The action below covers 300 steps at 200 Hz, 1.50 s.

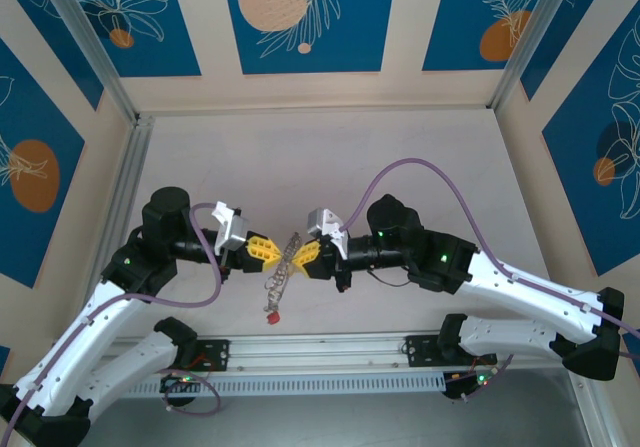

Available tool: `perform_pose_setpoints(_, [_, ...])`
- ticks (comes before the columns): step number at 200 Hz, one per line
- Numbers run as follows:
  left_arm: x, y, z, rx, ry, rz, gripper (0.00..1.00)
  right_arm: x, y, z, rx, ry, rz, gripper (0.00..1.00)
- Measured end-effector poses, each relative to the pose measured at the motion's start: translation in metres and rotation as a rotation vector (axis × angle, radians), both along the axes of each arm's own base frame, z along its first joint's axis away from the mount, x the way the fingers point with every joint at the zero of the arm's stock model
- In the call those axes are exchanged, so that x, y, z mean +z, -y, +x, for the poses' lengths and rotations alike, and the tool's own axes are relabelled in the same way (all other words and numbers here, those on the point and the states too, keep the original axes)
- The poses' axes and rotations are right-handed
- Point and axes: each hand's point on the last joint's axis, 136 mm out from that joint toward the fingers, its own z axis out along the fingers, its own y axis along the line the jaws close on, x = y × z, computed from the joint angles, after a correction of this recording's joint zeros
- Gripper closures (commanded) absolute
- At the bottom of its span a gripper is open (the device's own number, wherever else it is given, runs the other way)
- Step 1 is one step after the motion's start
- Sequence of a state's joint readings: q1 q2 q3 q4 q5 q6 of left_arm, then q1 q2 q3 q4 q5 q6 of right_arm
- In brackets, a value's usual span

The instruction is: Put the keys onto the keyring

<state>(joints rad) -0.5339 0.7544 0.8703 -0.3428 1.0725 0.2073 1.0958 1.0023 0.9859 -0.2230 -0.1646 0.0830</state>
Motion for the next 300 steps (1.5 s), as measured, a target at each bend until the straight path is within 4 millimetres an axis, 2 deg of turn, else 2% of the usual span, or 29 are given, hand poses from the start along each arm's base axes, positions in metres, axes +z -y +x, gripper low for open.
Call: perform_pose_setpoints(300, [0.0014,0.0003,0.0005,0.000,0.010,-0.006,1.00,0.0016,0.0021,-0.0011,-0.001,0.003,0.014,1.00])
